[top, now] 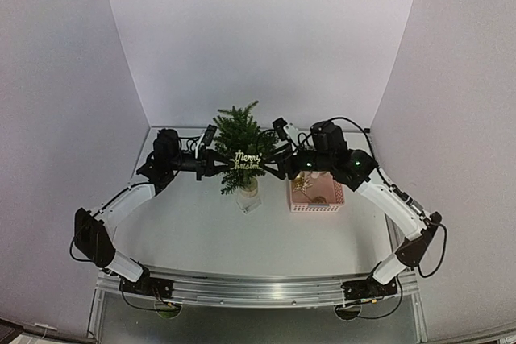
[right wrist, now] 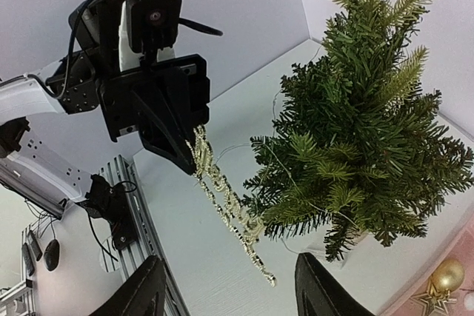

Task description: Decorate the small christmas tree

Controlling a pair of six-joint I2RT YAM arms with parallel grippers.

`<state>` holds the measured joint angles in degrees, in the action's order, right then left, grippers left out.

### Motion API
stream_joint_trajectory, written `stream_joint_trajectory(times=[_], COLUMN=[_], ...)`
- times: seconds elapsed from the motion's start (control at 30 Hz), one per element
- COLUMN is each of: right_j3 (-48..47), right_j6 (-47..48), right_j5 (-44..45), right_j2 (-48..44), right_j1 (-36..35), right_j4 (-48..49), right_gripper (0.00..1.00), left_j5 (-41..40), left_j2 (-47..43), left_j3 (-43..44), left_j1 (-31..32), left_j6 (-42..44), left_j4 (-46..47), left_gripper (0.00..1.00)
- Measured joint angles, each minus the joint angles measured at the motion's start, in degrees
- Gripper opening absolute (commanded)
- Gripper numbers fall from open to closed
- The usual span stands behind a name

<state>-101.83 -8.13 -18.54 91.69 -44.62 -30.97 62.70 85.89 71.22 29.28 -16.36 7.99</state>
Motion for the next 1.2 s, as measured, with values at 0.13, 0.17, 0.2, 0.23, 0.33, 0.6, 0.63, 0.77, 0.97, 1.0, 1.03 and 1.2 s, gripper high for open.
stream_joint_trajectory(times=[0.13, 0.17, 0.2, 0.23, 0.33, 0.6, 0.63, 0.77, 0.97, 1.0, 1.03, 1.2], right_j3=[0.61, 0.61, 0.59, 0.59, 0.59, 0.61, 0.65, 1.69, 3.87, 4.01, 4.02, 4.09], right_j6=[-1.03, -1.19, -1.30, -1.30, -1.17, -1.49, -1.60, -2.05, -2.45, -2.52, -2.59, -2.86], right_j5=[0.43, 0.50, 0.58, 0.67, 0.76, 0.63, 0.66, 0.76, 1.53, 1.65, 1.74, 2.06], right_j2=[-0.85, -0.86, -0.85, -0.85, -0.85, -0.85, -0.85, -0.87, -0.87, -0.87, -0.87, -0.99], right_j1=[0.00, 0.03, 0.09, 0.20, 0.64, 4.11, 4.45, 4.99, 5.11, 5.11, 5.11, 5.11], right_j4=[0.12, 0.11, 0.09, 0.08, 0.14, 0.53, 0.60, 1.15, 1.21, 1.22, 1.23, 1.34], right_gripper=[0.54, 0.53, 0.53, 0.53, 0.53, 0.57, 0.58, 0.61, 0.63, 0.63, 0.63, 0.64], left_j5=[-1.97, -2.50, -3.01, -3.40, -4.44, -5.70, -5.87, -5.74, -4.74, -4.53, -4.41, -4.06], left_j2=[0.02, 0.09, 0.22, 0.48, 1.18, 5.19, 5.75, 8.32, 11.71, 11.94, 11.97, 11.98], left_j3=[0.02, 0.13, 0.37, 0.86, 2.20, 8.52, 9.11, 12.45, 17.25, 17.60, 17.63, 17.64], left_j1=[1.13, 1.20, 1.21, 1.20, 1.19, 1.15, 1.15, 0.86, -0.26, -0.41, -0.49, -0.73], left_j6=[-1.07, -1.61, -2.15, -2.76, -3.92, -6.42, -6.45, -6.18, -6.28, -6.33, -6.43, -5.30], left_j4=[0.27, 0.63, 1.10, 1.72, 3.92, 3.09, 2.04, -4.48, -11.17, -11.87, -12.34, -15.06], left_gripper=[0.00, 0.00, 0.00, 0.00, 0.00, 0.00, 0.00, 0.00, 0.00, 0.00, 0.00, 0.00])
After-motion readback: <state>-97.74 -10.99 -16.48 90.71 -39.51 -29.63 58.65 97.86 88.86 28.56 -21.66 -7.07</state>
